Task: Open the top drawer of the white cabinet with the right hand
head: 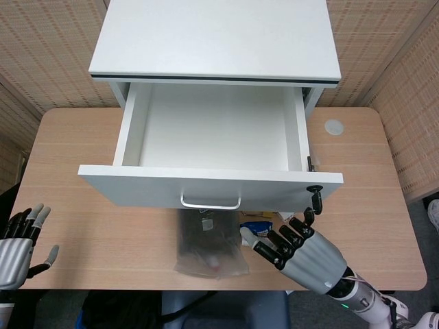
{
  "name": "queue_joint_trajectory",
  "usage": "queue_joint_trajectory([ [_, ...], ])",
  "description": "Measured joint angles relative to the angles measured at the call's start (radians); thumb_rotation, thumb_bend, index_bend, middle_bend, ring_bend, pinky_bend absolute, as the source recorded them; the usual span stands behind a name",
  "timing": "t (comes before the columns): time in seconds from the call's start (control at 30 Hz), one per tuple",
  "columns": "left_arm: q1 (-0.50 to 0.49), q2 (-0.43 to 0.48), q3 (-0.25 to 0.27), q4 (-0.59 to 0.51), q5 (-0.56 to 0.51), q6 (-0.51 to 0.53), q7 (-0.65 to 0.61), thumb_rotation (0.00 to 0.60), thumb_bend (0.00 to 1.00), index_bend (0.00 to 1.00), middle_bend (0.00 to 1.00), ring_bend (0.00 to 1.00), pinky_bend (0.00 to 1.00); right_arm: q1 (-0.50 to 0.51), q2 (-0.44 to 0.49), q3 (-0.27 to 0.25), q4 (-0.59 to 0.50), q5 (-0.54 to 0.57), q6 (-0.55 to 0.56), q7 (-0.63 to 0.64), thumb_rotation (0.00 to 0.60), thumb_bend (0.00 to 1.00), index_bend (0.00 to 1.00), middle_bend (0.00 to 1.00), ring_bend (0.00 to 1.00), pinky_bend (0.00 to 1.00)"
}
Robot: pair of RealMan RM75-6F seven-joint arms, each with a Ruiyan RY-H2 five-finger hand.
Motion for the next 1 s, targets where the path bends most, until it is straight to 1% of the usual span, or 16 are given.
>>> queue_joint_trajectory([
  [0.3, -0.003, 0.002, 0.001, 0.002, 0.015, 0.005, -0.006, 0.600, 0.38, 0.00, 0.00, 0.00, 0.07, -0.095, -0.009, -0.062, 0.034, -0.032, 0.070, 0.002, 0.600, 0.16, 0.39, 0.92, 0.98, 1.00],
  [0.63, -0.005, 0.001, 0.006, 0.007, 0.027, 0.003, -0.010, 0.600, 0.38, 0.00, 0.00, 0.00, 0.07, -0.202, -0.016, -0.113, 0.088, -0.045, 0.144, 0.005, 0.600, 0.16, 0.39, 0.92, 0.98, 1.00],
  [0.83, -0.010, 0.001, 0.008, 0.009, 0.029, -0.004, -0.009, 0.600, 0.38, 0.00, 0.00, 0.00, 0.07, -0.268, -0.017, -0.138, 0.143, -0.006, 0.192, 0.035, 0.600, 0.16, 0.39, 0.91, 0.97, 1.00],
  [1.0, -0.013, -0.002, 0.009, 0.013, 0.031, -0.009, -0.009, 0.600, 0.38, 0.00, 0.00, 0.00, 0.07, -0.326, -0.021, -0.160, 0.197, 0.058, 0.224, 0.069, 0.600, 0.18, 0.39, 0.86, 0.91, 1.00],
])
